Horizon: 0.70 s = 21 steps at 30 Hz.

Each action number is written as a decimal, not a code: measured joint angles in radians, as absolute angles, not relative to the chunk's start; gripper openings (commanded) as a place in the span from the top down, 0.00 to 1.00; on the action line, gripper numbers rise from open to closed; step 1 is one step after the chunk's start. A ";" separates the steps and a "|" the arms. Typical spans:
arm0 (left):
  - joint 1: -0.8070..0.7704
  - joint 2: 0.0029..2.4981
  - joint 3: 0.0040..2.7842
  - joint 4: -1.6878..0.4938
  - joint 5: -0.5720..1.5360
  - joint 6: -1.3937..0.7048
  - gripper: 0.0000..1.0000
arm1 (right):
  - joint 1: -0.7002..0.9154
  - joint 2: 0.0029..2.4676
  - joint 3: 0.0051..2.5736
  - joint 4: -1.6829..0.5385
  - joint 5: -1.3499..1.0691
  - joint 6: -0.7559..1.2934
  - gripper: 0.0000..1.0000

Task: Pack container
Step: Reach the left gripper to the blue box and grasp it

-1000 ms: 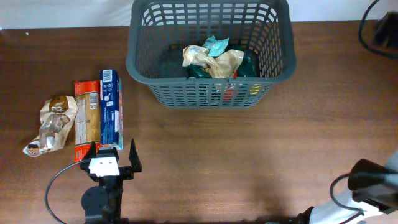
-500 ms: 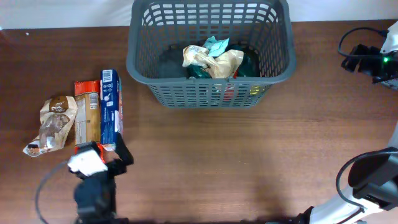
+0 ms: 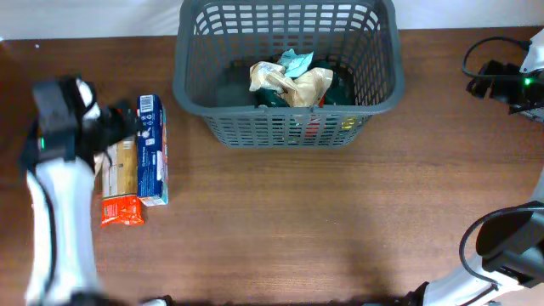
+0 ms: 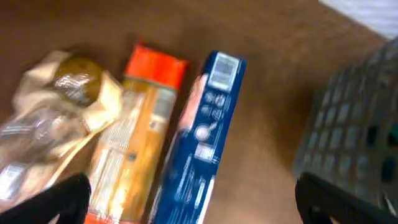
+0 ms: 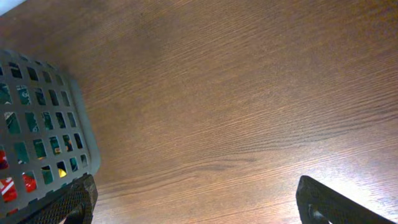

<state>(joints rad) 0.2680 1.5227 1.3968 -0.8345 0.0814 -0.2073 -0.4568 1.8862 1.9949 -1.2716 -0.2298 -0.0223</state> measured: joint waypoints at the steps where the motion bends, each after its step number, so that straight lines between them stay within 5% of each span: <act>1: 0.268 1.563 1.428 -0.838 0.104 -0.192 0.01 | -0.457 1.886 1.995 -1.272 -0.229 -0.022 0.01; 21: 0.210 1.895 1.491 -0.881 0.084 -0.052 0.07 | -0.457 1.886 1.995 -1.272 -0.230 -0.022 0.01</act>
